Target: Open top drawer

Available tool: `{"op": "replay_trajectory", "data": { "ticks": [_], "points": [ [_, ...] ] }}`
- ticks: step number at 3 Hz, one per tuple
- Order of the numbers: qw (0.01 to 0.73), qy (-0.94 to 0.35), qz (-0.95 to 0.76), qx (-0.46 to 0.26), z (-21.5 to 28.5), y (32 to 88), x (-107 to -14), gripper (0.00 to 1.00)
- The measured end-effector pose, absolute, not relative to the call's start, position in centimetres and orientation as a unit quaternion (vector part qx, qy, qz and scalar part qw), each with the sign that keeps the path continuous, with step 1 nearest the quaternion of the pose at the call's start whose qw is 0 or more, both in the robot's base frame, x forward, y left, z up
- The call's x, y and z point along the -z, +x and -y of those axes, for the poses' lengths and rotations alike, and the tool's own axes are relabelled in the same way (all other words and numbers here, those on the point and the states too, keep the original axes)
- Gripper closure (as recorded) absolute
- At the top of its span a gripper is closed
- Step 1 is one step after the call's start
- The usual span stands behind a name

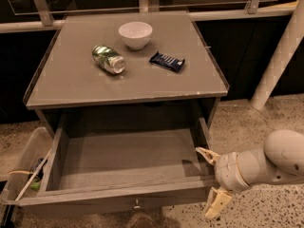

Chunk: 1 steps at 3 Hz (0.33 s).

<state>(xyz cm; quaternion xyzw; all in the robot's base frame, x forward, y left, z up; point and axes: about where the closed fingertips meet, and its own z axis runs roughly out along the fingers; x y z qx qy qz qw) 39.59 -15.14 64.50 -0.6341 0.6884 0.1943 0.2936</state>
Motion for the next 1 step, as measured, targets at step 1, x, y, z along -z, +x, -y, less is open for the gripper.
{"op": "replay_trajectory", "data": {
  "ticks": [1],
  "points": [
    [0.294,-0.634,-0.688,-0.194,15.13,39.59,-64.50,0.00]
  ]
}}
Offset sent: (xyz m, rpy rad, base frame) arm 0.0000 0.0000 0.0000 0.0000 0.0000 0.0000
